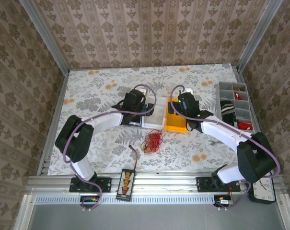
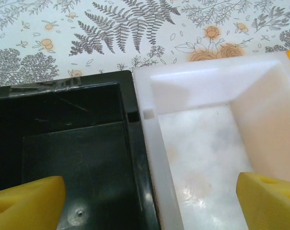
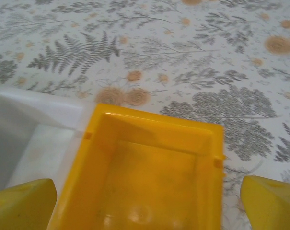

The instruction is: Untangle the cables

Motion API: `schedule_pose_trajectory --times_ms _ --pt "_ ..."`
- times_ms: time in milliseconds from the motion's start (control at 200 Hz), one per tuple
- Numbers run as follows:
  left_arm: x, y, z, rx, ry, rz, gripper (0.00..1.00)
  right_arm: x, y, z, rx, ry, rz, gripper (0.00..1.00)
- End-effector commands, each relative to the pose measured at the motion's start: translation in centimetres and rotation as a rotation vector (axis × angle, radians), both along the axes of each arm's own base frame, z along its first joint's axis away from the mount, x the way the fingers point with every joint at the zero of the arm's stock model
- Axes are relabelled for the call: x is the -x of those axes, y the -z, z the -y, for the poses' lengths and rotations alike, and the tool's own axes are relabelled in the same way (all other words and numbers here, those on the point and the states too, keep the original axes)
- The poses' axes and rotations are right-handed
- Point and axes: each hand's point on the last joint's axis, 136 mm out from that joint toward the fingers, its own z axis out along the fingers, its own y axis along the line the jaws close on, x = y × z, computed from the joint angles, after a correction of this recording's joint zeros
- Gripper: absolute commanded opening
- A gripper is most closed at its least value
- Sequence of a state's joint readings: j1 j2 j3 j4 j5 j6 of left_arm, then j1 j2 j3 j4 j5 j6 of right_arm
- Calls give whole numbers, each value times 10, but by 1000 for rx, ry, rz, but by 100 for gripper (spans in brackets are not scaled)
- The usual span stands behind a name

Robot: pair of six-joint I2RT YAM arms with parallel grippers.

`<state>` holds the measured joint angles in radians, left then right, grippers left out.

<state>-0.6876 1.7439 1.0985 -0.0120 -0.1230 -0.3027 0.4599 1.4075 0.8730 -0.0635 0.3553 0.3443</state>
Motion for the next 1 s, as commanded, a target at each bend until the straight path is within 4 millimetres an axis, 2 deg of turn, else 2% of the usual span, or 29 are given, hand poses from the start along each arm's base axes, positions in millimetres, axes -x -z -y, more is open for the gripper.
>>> schedule_pose_trajectory --times_ms 0,105,180,380,450,520,625,690,835,995 --pt "9 26 -4 -53 -25 -127 86 2 -19 20 -57 80 22 100" --pt "7 33 -1 -71 -35 -167 79 5 -18 25 -57 86 13 100" --pt "5 36 1 -87 -41 -184 69 8 -16 28 -52 88 4 100" --pt "-5 37 8 -102 -63 -220 52 14 -9 28 -50 76 -24 100" --pt "-9 37 11 -106 -66 -225 42 16 -5 28 -51 72 -32 100" --pt "-14 37 15 -115 -61 -225 34 18 0 27 -49 61 -47 100" --pt "-27 35 19 -140 -54 -200 29 21 6 25 -43 43 -67 100" --pt "-35 35 19 -160 -65 -191 21 22 9 25 -36 36 -78 100" --pt "-54 42 12 -164 -127 -209 12 24 13 23 -33 16 -96 100" --pt "-71 46 9 -119 -191 -221 10 26 19 11 -50 -49 -128 100"
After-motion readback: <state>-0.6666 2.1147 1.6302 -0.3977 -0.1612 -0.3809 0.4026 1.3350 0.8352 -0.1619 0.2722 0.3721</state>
